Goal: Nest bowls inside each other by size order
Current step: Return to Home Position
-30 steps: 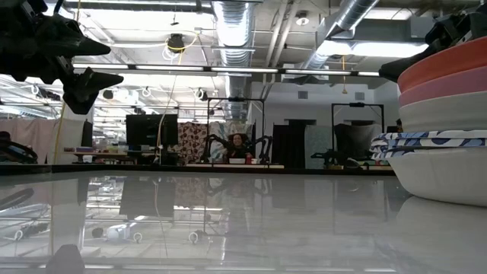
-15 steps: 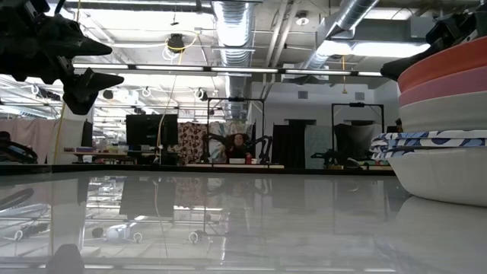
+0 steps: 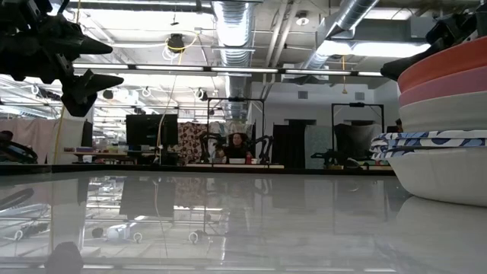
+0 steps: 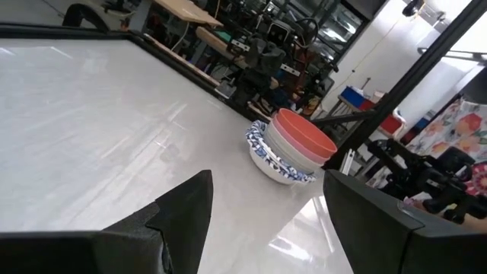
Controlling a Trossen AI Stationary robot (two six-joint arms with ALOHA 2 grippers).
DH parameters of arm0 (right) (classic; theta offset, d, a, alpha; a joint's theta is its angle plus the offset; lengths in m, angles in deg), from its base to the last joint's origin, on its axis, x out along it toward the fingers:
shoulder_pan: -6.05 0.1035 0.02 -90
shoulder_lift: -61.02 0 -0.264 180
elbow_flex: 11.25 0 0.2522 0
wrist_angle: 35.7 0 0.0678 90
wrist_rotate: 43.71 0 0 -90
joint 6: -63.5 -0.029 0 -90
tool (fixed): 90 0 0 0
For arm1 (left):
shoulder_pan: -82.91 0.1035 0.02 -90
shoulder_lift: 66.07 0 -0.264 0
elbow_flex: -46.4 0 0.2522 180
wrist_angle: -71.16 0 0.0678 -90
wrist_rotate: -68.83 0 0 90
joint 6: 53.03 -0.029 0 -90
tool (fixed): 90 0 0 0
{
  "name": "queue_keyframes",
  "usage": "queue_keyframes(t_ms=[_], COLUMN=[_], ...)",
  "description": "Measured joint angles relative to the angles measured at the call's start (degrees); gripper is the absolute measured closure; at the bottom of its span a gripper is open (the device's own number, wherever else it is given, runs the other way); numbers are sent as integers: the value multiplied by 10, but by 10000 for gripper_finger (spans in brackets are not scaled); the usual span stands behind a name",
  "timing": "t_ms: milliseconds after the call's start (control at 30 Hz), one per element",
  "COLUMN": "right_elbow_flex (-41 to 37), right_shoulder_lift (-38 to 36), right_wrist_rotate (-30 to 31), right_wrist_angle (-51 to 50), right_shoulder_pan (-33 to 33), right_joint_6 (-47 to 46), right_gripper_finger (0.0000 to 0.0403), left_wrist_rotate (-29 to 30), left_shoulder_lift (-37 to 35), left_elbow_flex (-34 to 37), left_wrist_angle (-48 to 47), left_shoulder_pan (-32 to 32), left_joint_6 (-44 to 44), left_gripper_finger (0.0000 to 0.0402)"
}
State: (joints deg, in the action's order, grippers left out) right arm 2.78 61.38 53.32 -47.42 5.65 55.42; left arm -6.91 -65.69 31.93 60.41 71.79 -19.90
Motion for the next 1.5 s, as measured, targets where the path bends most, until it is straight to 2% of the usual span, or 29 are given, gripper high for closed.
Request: queue_keyframes(t_ms=[233, 500, 733, 1000, 1133, 1500], right_elbow_flex=[0, 0, 0, 0, 0, 0], right_shoulder_lift=[0, 0, 0, 0, 0, 0], right_wrist_rotate=[0, 0, 0, 1, 2, 2], right_wrist_angle=[7, 7, 7, 7, 7, 1], right_shoulder_pan=[0, 0, -2, -19, -21, -21], right_joint_6=[-45, 19, 23, -13, -14, -9], right_gripper_finger=[337, 337, 337, 337, 337, 337], left_wrist_rotate=[1, 3, -3, 40, 40, 41], left_shoulder_lift=[0, 0, 0, 0, 0, 0], left_elbow_flex=[0, 0, 0, 0, 0, 0], left_wrist_angle=[6, 6, 7, 6, 6, 6], left_shoulder_pan=[0, 0, 0, 0, 0, 0], left_joint_6=[-1, 10, 32, -12, -42, -39], left_gripper_finger=[161, 161, 161, 161, 161, 161])
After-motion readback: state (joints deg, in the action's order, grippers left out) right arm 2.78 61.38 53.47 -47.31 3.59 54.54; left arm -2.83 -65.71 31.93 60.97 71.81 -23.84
